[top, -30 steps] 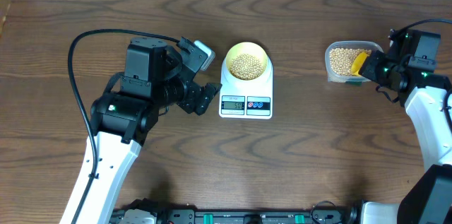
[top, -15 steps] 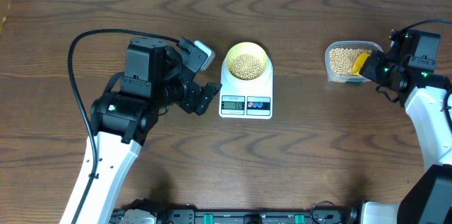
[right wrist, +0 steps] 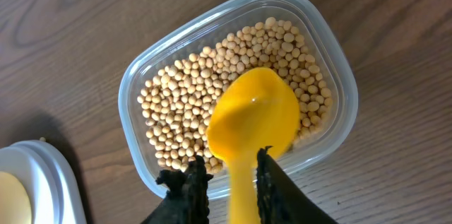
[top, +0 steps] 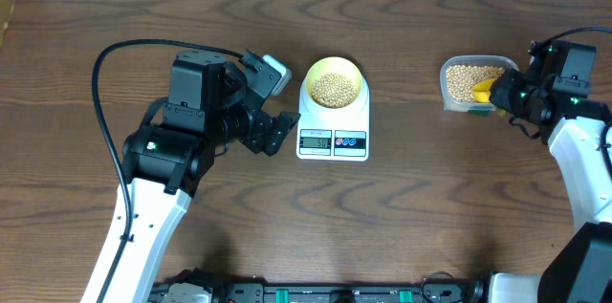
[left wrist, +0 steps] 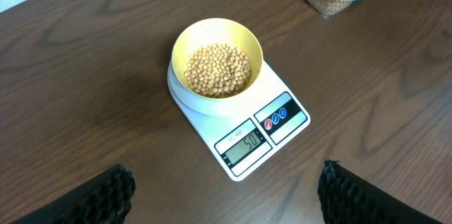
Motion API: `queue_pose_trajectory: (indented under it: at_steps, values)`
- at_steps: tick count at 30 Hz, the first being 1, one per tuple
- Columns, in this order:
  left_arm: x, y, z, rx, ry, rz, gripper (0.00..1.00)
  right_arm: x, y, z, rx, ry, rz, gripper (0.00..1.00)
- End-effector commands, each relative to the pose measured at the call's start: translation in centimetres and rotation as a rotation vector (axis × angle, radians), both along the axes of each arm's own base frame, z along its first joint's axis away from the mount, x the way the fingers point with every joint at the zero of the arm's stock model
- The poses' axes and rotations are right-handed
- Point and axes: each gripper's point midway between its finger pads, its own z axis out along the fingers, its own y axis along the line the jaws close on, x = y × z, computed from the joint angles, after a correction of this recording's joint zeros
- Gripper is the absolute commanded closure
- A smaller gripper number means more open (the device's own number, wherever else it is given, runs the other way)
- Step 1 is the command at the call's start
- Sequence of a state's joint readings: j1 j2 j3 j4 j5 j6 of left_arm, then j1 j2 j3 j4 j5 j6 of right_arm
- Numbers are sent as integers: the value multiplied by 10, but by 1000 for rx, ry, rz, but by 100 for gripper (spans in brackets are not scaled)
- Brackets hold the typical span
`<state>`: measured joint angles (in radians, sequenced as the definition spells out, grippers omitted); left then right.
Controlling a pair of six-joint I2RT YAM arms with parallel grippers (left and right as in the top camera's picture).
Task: Scoop item into bowl and weigh 50g on scale
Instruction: 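Release the scoop in the tub and open the right gripper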
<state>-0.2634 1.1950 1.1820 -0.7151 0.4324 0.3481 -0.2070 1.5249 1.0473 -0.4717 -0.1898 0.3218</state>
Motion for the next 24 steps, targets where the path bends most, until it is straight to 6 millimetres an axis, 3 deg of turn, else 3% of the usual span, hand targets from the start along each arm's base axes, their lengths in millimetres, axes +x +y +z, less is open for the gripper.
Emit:
queue_pose_trajectory:
  at_steps: [1,10,17,24]
  values:
    - [-2,0,-6,0,18,-9,15,0,0,-1,-2,3,-1,74]
    - [-2,0,-6,0,18,-9,15,0,0,-1,-11,2,12,35]
    - [-2,0,-6,0,18,-9,15,-3,1,-3,-91,11,127,4]
    - [-2,0,-6,0,18,-9,15,-8,2,-6,-190,21,274,1]
